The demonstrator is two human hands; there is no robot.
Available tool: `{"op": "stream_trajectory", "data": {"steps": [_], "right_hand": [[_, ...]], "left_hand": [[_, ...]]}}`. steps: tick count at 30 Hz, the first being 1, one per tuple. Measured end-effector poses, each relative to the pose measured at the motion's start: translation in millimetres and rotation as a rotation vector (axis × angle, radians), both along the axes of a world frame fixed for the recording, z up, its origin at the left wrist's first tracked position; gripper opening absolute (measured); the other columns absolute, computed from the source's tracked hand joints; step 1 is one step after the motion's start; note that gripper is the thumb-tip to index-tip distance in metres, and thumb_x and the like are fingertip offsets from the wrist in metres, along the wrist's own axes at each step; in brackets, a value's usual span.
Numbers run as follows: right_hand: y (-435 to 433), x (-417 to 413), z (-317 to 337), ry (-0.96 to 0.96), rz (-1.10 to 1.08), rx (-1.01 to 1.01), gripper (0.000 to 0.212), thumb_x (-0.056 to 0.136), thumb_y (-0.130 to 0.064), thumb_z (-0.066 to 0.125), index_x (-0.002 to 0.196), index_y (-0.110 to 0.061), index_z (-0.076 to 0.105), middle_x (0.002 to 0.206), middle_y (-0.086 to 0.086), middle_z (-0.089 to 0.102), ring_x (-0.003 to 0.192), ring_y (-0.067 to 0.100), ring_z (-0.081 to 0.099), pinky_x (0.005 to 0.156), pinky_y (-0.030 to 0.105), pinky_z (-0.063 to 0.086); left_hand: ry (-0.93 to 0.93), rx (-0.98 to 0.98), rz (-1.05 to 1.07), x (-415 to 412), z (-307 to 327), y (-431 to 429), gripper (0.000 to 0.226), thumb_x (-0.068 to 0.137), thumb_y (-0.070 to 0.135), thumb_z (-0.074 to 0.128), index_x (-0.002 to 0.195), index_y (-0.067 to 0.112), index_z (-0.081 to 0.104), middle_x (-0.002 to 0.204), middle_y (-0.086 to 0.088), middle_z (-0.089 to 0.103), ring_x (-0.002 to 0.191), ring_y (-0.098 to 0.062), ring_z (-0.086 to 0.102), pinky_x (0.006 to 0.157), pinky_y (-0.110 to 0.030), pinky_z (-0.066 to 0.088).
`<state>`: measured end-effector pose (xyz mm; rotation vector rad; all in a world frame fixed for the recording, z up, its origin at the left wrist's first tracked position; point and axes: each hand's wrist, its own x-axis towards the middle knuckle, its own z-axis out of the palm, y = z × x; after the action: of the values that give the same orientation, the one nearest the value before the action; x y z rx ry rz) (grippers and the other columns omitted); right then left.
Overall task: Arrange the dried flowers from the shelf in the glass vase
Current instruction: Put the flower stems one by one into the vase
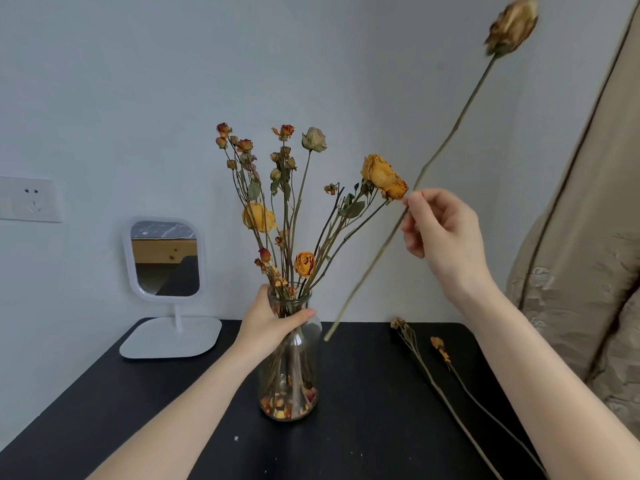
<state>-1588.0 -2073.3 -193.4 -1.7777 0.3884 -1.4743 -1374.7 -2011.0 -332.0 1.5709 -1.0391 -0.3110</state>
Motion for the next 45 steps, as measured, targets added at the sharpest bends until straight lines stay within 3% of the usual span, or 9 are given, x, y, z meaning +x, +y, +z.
{"op": "stream_trajectory", "data": {"steps": [4, 11, 16, 19, 23, 26, 30, 39, 45], "right_hand": [[4, 13, 31, -0.082, -0.025, -0.073, 0.021, 0.097, -0.014, 0.045, 0.077, -0.016, 0.050, 0.057, -0.004, 0.055, 0.042, 0.007, 0.046, 0.041, 0.015, 0.037], [0, 31, 67, -0.113, -0.235, -0.207, 0.025, 0.096, -0.016, 0.040, 0.073, -0.026, 0.041, 0.062, -0.003, 0.055, 0.043, 0.006, 0.048, 0.048, 0.024, 0.040], [-4, 59, 67, 0.059, -0.357, -0.256, 0.012, 0.096, -0.013, 0.038, 0.088, -0.014, 0.046, 0.077, 0.013, 0.064, 0.065, 0.023, 0.060, 0.064, 0.033, 0.049], [-4, 77, 58, 0.166, -0.306, -0.242, 0.013, 0.097, -0.013, 0.038, 0.091, -0.010, 0.049, 0.075, 0.009, 0.062, 0.052, 0.013, 0.055, 0.049, 0.018, 0.044], [-2, 95, 44, 0.337, -0.277, -0.232, 0.021, 0.097, -0.013, 0.042, 0.096, -0.003, 0.060, 0.075, 0.008, 0.066, 0.052, 0.014, 0.061, 0.050, 0.021, 0.050], [1, 105, 30, 0.460, -0.265, -0.263, 0.022, 0.096, -0.015, 0.046, 0.093, -0.005, 0.066, 0.071, 0.007, 0.068, 0.048, 0.017, 0.060, 0.052, 0.028, 0.055], [1, 115, 19, 0.570, -0.336, -0.234, 0.026, 0.094, -0.018, 0.050, 0.088, -0.002, 0.070, 0.073, 0.014, 0.070, 0.061, 0.030, 0.065, 0.065, 0.043, 0.059], [-2, 130, 15, 0.656, -0.438, -0.179, 0.030, 0.089, -0.016, 0.051, 0.063, -0.003, 0.059, 0.063, 0.010, 0.062, 0.057, 0.027, 0.060, 0.057, 0.032, 0.051], [-3, 142, 10, 0.805, -0.390, -0.148, 0.024, 0.090, -0.022, 0.058, 0.074, -0.004, 0.064, 0.073, 0.009, 0.066, 0.070, 0.026, 0.067, 0.064, 0.031, 0.056]], "left_hand": [[-0.009, -0.053, 0.076, -5, -6, -5, 0.062, 0.064, 0.040, 0.081, 0.111, 0.032, 0.043, 0.103, 0.019, 0.057, 0.100, -0.005, 0.055, 0.078, -0.018, 0.041], [-0.153, 0.016, 0.410, -16, -11, -7, 0.075, 0.061, 0.060, 0.073, 0.118, 0.019, 0.045, 0.110, 0.003, 0.057, 0.104, -0.018, 0.056, 0.089, -0.047, 0.050], [-0.201, 0.011, 0.461, -17, -14, -6, 0.076, 0.063, 0.063, 0.070, 0.118, 0.018, 0.043, 0.111, 0.001, 0.055, 0.107, -0.018, 0.054, 0.090, -0.045, 0.049], [-0.216, 0.011, 0.472, -18, -14, -6, 0.077, 0.063, 0.064, 0.069, 0.120, 0.018, 0.043, 0.113, 0.001, 0.055, 0.108, -0.017, 0.052, 0.091, -0.044, 0.049], [-0.226, -0.002, 0.478, -18, -15, -5, 0.075, 0.063, 0.064, 0.068, 0.118, 0.020, 0.043, 0.112, 0.003, 0.055, 0.107, -0.016, 0.053, 0.091, -0.042, 0.049], [-0.238, -0.008, 0.480, -19, -15, -4, 0.074, 0.063, 0.065, 0.068, 0.118, 0.020, 0.044, 0.110, 0.004, 0.055, 0.107, -0.015, 0.053, 0.090, -0.042, 0.050], [-0.242, -0.002, 0.484, -18, -17, -5, 0.076, 0.063, 0.065, 0.067, 0.119, 0.020, 0.043, 0.112, 0.004, 0.055, 0.108, -0.015, 0.053, 0.091, -0.040, 0.050], [-0.261, -0.012, 0.507, -17, -20, -7, 0.075, 0.063, 0.066, 0.067, 0.117, 0.020, 0.044, 0.110, 0.004, 0.056, 0.107, -0.015, 0.054, 0.088, -0.037, 0.050], [-0.266, -0.017, 0.508, -16, -20, -8, 0.073, 0.063, 0.065, 0.067, 0.116, 0.020, 0.045, 0.109, 0.005, 0.056, 0.107, -0.015, 0.053, 0.090, -0.038, 0.049]]}}
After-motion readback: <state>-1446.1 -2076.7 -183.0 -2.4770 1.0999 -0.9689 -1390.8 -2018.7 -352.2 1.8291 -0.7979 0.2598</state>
